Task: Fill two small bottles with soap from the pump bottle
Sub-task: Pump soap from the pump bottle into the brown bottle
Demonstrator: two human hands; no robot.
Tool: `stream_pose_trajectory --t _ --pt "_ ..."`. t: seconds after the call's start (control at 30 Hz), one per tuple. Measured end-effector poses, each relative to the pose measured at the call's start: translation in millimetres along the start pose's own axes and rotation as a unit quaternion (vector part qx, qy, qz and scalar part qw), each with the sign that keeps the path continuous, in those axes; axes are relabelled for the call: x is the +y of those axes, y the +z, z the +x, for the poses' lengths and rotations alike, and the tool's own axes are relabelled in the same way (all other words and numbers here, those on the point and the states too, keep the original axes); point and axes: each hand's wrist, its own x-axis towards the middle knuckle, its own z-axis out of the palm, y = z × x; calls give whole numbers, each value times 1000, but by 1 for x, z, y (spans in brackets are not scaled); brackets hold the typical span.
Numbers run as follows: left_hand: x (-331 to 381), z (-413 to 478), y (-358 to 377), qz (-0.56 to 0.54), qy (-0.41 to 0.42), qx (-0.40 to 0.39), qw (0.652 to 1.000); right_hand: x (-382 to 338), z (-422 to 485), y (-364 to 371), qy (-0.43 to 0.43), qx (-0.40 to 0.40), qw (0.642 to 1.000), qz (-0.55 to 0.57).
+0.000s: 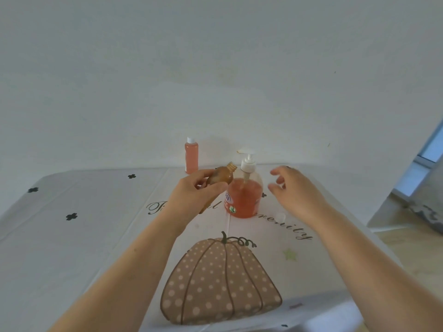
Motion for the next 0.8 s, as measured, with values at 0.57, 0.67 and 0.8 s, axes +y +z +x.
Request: stream_pose_trajectory --t 0.57,0.67,0.8 --pt "16 12 3 76 24 42 996 -58 38 -33 -80 -1 988 132" --pt "18 13 3 98 37 52 993 -58 41 -36 -76 -8 989 127" --pt "19 16 1 104 57 70 991 -60 46 -42 -76 -26 988 130"
